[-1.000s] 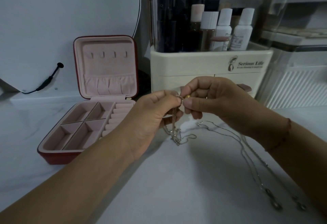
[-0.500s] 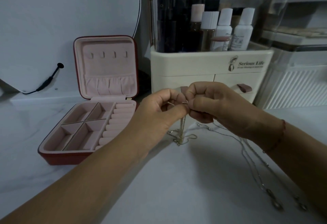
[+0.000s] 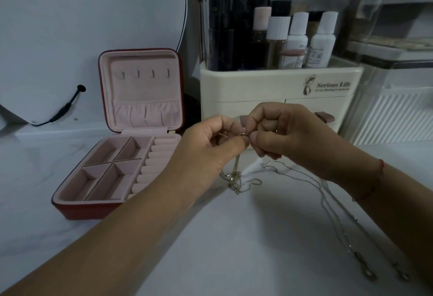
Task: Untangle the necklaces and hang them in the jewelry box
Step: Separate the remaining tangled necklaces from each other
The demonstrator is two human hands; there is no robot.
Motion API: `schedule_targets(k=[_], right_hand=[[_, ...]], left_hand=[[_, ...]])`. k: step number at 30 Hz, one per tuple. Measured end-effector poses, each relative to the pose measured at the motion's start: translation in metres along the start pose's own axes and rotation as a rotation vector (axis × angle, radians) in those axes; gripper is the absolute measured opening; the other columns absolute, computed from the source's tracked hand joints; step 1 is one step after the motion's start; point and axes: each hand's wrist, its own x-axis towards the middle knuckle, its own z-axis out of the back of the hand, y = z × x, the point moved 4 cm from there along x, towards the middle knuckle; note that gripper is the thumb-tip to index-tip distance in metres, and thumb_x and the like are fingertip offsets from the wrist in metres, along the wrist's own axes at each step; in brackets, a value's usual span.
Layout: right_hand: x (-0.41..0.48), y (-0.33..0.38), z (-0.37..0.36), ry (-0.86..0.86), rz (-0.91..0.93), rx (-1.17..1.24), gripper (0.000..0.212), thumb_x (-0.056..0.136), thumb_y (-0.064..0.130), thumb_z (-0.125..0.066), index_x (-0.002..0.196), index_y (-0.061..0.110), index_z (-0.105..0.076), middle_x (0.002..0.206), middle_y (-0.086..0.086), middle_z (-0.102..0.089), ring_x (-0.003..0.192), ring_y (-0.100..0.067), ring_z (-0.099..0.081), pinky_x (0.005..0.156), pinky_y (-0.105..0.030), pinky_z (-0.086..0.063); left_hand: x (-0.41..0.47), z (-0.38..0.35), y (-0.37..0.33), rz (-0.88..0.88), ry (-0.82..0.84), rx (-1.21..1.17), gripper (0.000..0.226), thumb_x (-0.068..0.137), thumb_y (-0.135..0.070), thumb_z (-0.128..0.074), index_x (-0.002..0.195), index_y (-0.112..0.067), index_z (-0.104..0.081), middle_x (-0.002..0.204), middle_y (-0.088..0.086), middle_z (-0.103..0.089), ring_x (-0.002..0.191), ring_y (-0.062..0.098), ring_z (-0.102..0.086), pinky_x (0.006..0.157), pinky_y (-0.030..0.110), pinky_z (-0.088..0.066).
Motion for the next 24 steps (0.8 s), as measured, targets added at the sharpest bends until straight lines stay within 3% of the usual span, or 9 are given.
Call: schedule_targets(k=[5,10,16,21,24], right_hand=[[0.0,0.001,0.0,0.017,0.004,-0.037,0.009,0.086,-0.004,-0.059,0.086,0.004,-0.059,0.059,-0.011,-0.06,0.05,-0.003,-0.053,0.051,-0.015,-0.042],[-0.001,0.003,0.004,0.028,-0.004,-0.04,0.008,0.082,0.007,-0.066,0.088,0.004,-0.061,0.064,-0.008,-0.066,0.053,-0.014,-0.057,0.054,-0.02,-0.049],[0.0,-0.001,-0.002,0.029,-0.008,0.005,0.01,0.083,-0.004,-0.062,0.081,0.005,-0.06,0.06,-0.006,-0.064,0.051,-0.01,-0.054,0.05,-0.017,-0.044],[0.002,-0.005,-0.002,-0.025,-0.031,0.229,0.01,0.079,-0.001,-0.056,0.074,0.008,-0.057,0.055,-0.008,-0.056,0.05,-0.018,-0.043,0.046,-0.021,-0.037],[0.005,-0.007,0.014,-0.153,-0.093,0.414,0.007,0.075,0.009,-0.051,0.069,0.012,-0.051,0.054,-0.002,-0.053,0.046,-0.011,-0.041,0.044,-0.019,-0.033]], left_hand=[[0.0,-0.001,-0.001,0.006,0.002,-0.005,0.01,0.07,-0.026,-0.067,0.078,-0.021,-0.067,0.078,0.013,-0.057,0.075,0.022,-0.051,0.074,0.034,-0.045],[-0.001,0.002,-0.003,0.001,-0.021,-0.014,0.006,0.085,-0.011,-0.064,0.084,-0.015,-0.068,0.073,-0.002,-0.063,0.071,0.007,-0.056,0.071,0.018,-0.048],[-0.001,-0.002,0.0,0.014,-0.001,0.018,0.003,0.082,-0.013,-0.066,0.08,-0.015,-0.067,0.077,0.012,-0.06,0.073,0.019,-0.052,0.069,0.026,-0.044],[-0.001,-0.003,0.0,0.042,0.051,-0.041,0.016,0.085,-0.005,-0.056,0.073,-0.013,-0.062,0.063,-0.005,-0.059,0.065,0.005,-0.056,0.066,0.013,-0.046],[0.0,-0.003,0.002,0.09,0.05,-0.061,0.01,0.074,-0.02,-0.053,0.07,-0.014,-0.061,0.066,-0.002,-0.059,0.068,0.008,-0.057,0.072,0.018,-0.046]])
